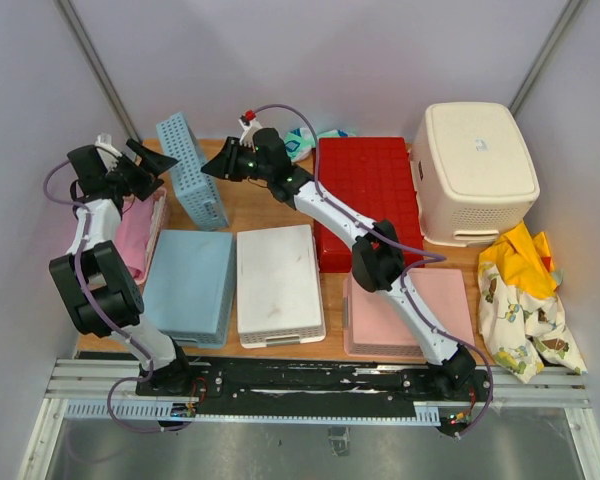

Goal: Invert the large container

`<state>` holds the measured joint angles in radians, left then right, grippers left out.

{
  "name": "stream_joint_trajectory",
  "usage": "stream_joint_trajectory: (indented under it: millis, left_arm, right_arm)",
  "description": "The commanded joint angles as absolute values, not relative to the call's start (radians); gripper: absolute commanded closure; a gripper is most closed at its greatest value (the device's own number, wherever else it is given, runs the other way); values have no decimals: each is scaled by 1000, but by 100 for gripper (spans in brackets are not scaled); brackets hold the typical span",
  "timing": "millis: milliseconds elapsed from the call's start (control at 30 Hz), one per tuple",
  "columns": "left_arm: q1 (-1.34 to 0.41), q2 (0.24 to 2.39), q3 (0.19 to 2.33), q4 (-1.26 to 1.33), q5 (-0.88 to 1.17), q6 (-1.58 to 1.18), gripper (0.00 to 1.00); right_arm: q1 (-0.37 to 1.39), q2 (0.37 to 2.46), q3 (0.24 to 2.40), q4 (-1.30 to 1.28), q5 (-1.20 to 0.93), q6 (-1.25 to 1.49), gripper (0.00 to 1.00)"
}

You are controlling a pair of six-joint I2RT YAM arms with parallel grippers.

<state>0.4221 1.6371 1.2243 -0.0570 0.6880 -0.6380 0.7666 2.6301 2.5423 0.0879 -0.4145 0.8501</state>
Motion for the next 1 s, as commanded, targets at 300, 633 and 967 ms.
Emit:
stream_joint_trajectory:
  millis: [300, 633, 967]
  left_arm:
    - [311, 1697, 1350, -23, 772, -651, 9]
    - [251, 1738, 1447, -26, 776, -678, 9]
    - [186, 1746, 1504, -32, 773, -695, 9]
  right_arm:
    - [770, 2625, 2507, 153, -430, 925, 83]
    - [739, 2610, 2398, 249, -468, 1040, 98]
    - [695, 2561, 2124, 491, -469, 1254, 100]
